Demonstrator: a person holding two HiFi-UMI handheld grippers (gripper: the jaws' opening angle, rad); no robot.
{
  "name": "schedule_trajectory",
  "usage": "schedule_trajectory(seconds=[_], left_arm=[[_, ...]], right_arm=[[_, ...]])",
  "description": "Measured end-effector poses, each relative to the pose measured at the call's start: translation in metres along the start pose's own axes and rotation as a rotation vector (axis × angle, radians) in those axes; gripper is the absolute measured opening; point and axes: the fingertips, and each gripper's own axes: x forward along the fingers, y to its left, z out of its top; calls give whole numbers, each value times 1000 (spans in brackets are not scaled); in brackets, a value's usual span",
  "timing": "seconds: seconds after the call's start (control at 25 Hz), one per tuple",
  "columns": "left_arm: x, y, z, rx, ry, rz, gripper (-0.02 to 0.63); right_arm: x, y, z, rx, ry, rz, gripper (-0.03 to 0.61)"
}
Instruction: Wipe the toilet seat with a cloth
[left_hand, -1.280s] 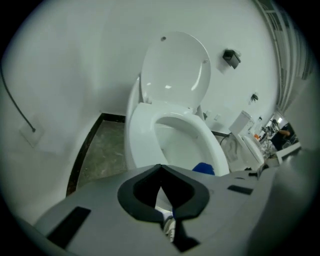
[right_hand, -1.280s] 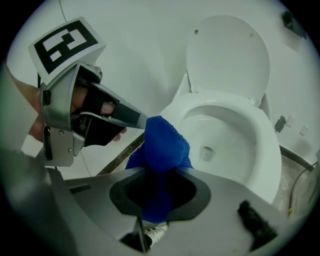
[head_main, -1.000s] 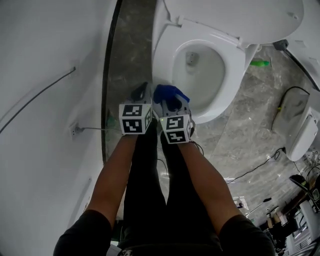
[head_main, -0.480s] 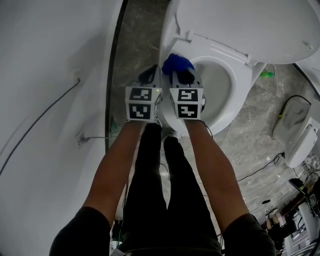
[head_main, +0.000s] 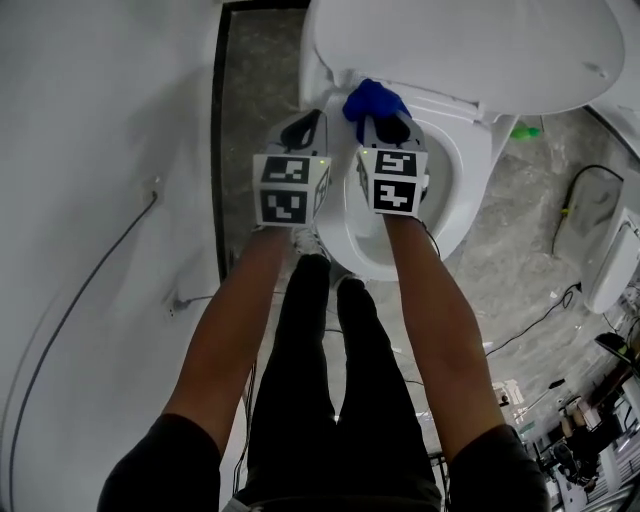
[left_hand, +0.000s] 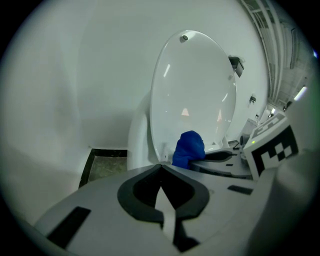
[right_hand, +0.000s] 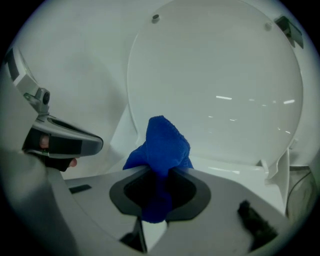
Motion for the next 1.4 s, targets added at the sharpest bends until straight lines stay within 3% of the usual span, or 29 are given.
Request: schedule_trajectory(seconds=[0.28, 0.44, 0.6, 0.72, 0.92, 1.04, 1.16, 1.28, 1.4], left_arm=[[14, -29, 6, 14, 1, -47, 11], [1, -46, 19, -10, -40, -70, 11], [-32, -63, 42, -48, -136, -56, 11], [-64, -78, 52, -27, -208, -37, 11], [-135, -121, 57, 17, -254, -38, 11], [-181, -152, 54, 20, -240, -47, 11], [-230, -184, 53, 75, -214, -50, 11], [-278, -209, 71, 126, -227, -42, 11], [-317, -233, 97, 144, -278, -49, 11]], right_arm=[[-10, -33, 5, 54, 12, -32, 71], [-51, -45, 35, 34, -103, -25, 71], [-113, -51, 54, 49, -222, -50, 71], [-165, -39, 56, 83, -290, -50, 70], [-258, -19, 48, 128, -332, -62, 69], [-318, -10, 50, 94, -339, -83, 69], [-378, -3, 48, 121, -326, -63, 69], [-429, -2, 63, 163, -356, -51, 66], [-470, -5, 83, 128, -404, -67, 64]])
